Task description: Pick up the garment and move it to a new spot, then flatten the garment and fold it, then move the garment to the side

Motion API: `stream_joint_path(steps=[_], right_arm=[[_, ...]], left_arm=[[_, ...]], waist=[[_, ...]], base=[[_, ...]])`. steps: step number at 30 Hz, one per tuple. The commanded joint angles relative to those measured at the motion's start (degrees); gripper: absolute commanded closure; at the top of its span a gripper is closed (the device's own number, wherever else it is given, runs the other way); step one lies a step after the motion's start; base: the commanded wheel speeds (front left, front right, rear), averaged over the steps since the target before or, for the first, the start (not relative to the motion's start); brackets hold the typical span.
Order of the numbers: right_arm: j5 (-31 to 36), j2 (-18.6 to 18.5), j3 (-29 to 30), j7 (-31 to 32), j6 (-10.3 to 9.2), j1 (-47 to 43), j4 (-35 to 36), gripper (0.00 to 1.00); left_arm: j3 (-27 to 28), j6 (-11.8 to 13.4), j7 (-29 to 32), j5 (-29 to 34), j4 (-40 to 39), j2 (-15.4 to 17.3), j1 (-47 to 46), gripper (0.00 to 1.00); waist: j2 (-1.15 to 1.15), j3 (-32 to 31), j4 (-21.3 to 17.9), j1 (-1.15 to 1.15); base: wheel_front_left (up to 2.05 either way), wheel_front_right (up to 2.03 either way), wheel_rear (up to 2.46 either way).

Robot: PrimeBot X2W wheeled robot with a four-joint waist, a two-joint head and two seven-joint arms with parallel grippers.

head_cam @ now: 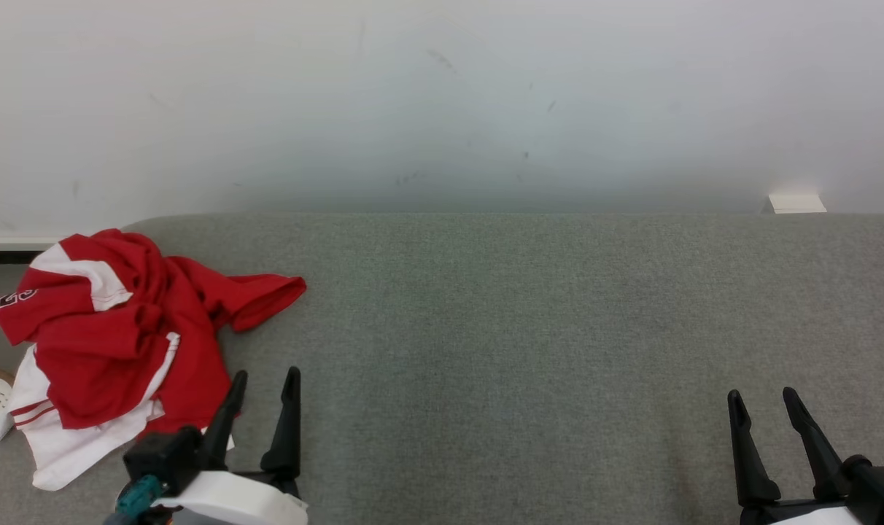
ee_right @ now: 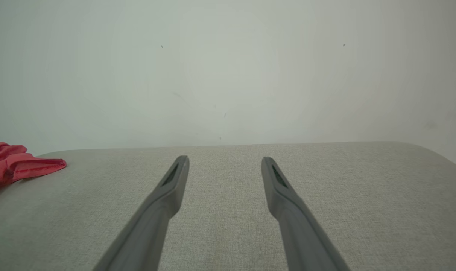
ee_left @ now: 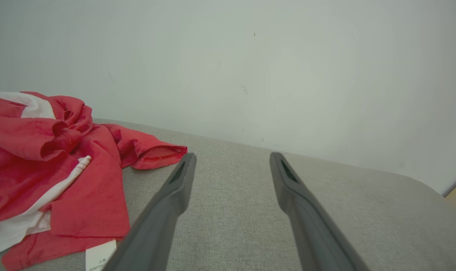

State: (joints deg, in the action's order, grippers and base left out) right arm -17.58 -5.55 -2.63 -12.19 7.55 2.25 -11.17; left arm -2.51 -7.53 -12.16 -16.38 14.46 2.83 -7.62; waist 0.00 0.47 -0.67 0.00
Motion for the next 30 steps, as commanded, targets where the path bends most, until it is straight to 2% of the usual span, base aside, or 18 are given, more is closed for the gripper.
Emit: stream_joint_path(steps=[1, 26, 30], right_arm=[[1.04, -0.17, 0.1, -0.48, -0.09, -0.21, 0.08, 0.0], [8.74, 0.3, 0.76, -2.61, -0.12, -0.85, -0.36, 0.0], [8.45, 0.32, 0.85, -2.45, -0.12, -0.89, -0.32, 0.0]], left_arm=[[-0.06, 0.06, -0.53, 1.61, -0.03, 0.2, -0.31, 0.0], [-0.45, 0.08, -3.14, 11.75, 1.51, 0.16, -0.83, 0.0], [-0.2, 0.08, -3.0, 11.04, 1.51, 0.16, -0.71, 0.0]], waist=[[0.0, -0.01, 0.02, 0.0], [0.0, -0.1, -0.04, 0.0], [0.0, -0.13, 0.11, 0.0]], base=[[0.0, 0.0, 0.0], [0.0, 0.0, 0.0], [0.0, 0.0, 0.0]])
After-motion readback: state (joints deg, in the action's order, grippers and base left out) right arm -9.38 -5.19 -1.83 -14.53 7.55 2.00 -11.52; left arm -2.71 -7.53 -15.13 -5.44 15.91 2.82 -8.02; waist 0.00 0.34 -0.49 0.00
